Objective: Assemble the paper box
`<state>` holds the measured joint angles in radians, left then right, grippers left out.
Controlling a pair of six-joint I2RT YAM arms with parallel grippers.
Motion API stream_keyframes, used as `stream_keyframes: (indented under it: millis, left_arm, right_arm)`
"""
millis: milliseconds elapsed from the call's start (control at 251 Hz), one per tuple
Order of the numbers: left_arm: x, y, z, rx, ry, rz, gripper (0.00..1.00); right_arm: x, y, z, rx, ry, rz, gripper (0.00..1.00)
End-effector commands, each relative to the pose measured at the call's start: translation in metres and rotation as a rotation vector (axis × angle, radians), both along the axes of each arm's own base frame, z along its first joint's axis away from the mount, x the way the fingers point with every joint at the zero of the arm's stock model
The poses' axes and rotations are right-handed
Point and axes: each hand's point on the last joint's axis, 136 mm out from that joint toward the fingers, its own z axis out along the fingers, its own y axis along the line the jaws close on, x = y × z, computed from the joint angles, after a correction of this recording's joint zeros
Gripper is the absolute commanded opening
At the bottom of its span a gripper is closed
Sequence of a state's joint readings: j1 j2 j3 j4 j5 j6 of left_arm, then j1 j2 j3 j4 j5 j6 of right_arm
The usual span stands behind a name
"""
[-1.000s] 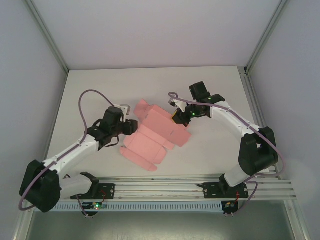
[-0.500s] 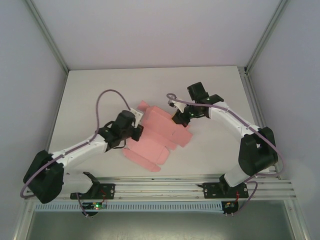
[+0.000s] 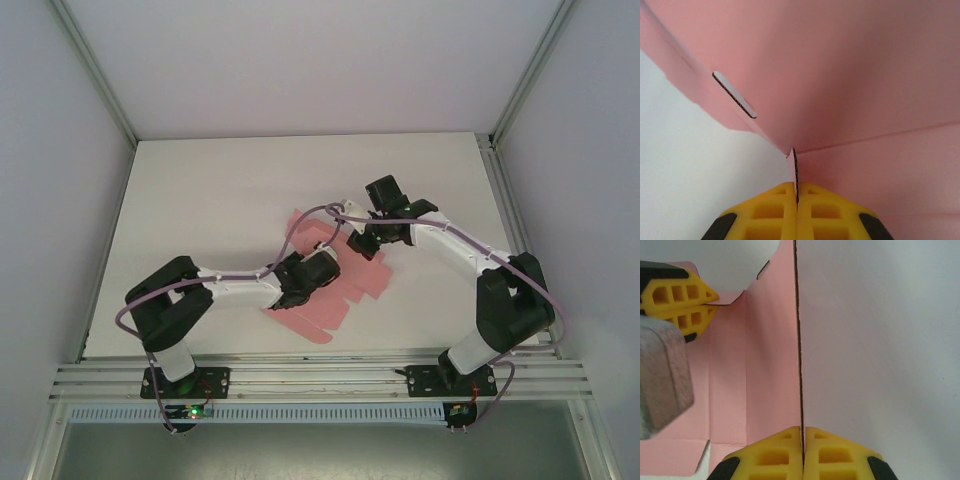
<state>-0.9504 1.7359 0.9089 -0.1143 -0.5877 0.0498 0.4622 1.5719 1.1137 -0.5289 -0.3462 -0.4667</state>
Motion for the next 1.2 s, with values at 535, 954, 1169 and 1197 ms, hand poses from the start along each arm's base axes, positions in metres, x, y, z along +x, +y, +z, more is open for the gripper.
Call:
stream_keyframes:
  millis: [535,954,1169,1197]
  left_arm:
    - [0.013,0.122,0.142,-0.709,-0.174,0.555,1.0]
    - [0.021,0.226,0.084,-0.755,-0.082,1.013,1.0]
    - [0.051,0.251,0.066,-0.77,-0.093,1.138,1.0]
    - [0.056,0.251,0.064,-0.77,-0.085,1.146,1.0]
  right_arm:
    - [0.04,0.011,0.006,-0.321,-0.356,0.166,0.0]
    - [0.068,0.041,0.021,-0.61,-0.856,0.379,0.0]
    - [0.054,0.052,0.009,-0.531,-0.987,0.418,0.0]
    - [0.052,0.052,0.011,-0.512,-1.01,0.414,0.0]
